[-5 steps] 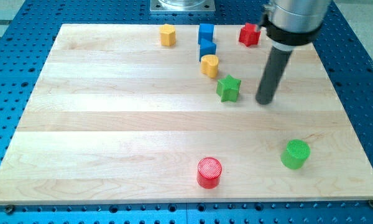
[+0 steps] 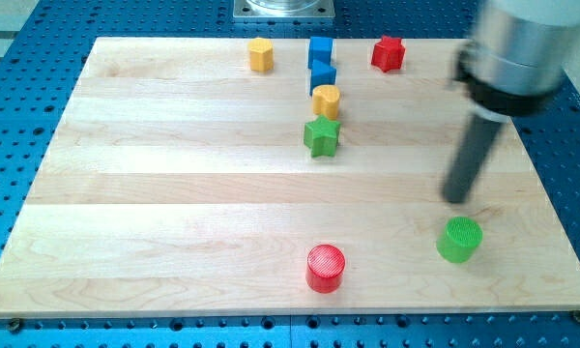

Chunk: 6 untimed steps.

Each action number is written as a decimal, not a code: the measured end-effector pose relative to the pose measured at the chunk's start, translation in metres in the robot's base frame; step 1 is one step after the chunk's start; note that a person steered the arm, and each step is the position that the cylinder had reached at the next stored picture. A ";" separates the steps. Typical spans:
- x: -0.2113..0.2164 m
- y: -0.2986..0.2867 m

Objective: Move green circle below green star

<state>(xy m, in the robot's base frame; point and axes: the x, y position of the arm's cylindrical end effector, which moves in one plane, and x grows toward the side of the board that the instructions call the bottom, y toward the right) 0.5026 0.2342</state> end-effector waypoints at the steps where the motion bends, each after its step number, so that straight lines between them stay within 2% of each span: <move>1: 0.065 0.012; 2: 0.070 -0.046; 3: 0.025 -0.086; 4: 0.002 -0.122; 5: 0.045 -0.093; 6: 0.025 -0.134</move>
